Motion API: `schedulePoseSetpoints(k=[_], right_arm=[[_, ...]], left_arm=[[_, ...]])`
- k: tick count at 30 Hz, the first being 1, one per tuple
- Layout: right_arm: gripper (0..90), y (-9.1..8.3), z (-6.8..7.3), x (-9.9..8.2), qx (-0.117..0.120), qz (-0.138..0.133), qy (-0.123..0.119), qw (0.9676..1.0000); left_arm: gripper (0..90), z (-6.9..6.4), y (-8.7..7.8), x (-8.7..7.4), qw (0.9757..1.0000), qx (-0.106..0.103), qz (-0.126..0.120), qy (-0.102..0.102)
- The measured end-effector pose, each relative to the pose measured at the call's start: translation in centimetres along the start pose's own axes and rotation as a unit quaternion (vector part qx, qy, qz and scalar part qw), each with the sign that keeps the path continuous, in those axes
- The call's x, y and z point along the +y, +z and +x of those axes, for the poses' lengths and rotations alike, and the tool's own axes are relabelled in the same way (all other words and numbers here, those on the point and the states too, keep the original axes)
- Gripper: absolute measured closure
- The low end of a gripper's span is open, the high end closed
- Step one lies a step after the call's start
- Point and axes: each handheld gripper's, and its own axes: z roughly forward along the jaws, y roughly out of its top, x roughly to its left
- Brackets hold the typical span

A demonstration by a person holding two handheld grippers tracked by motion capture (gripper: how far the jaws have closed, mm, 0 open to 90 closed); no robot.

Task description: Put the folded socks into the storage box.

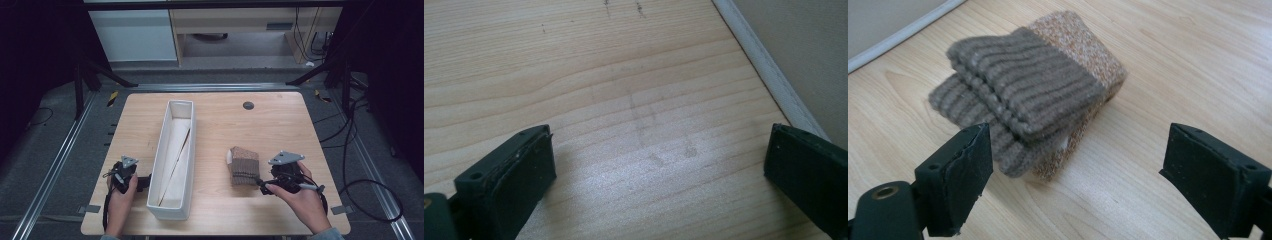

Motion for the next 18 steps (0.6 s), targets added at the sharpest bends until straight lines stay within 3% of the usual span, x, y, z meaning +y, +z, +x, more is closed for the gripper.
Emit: schedulePoseSetpoints(k=[7,13,18], right_arm=[[11.1,-0.3,0.8,1.9,0.008,0.001,-0.033,0.9994],[20.5,-0.4,1.1,3.3,0.031,-0.012,-0.058,0.9977],[28.6,0.1,1.6,4.2,0.05,0.001,-0.082,0.9954]], left_arm=[[0.0,0.0,0.0,0.0,1.0,0.0,0.0,0.0],[0.0,0.1,0.0,0.0,1.0,-0.002,0.0,0.003],[0.0,0.1,0.0,0.0,1.0,-0.002,0.0,0.003]])
